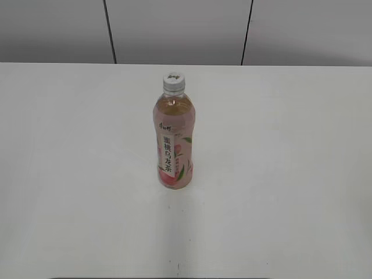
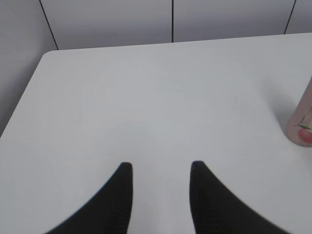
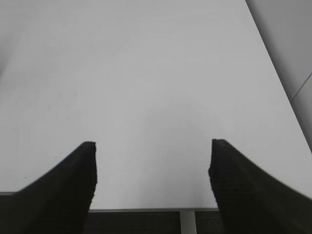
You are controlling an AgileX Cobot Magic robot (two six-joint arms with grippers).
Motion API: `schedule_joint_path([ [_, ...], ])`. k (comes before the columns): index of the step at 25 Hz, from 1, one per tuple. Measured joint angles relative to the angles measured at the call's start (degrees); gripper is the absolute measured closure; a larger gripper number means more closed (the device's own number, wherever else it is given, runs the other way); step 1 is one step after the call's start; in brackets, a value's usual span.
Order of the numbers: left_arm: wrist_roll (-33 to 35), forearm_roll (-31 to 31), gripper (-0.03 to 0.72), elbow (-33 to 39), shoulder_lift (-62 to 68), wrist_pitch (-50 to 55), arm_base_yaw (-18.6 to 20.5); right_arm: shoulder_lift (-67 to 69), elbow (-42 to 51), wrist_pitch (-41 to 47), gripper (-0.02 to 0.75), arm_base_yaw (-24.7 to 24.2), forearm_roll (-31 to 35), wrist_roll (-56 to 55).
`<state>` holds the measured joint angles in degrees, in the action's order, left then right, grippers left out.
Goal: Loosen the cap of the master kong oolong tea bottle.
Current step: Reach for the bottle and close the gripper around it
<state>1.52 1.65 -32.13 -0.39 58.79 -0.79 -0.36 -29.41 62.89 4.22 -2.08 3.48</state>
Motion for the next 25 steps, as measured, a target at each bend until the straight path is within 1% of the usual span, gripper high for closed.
schedule_joint_path([
  [25,0.0,0.0,0.447,0.0,0.0,0.0,0.0,0.0,0.0,0.0,0.192,0.0,0.0,0.0],
])
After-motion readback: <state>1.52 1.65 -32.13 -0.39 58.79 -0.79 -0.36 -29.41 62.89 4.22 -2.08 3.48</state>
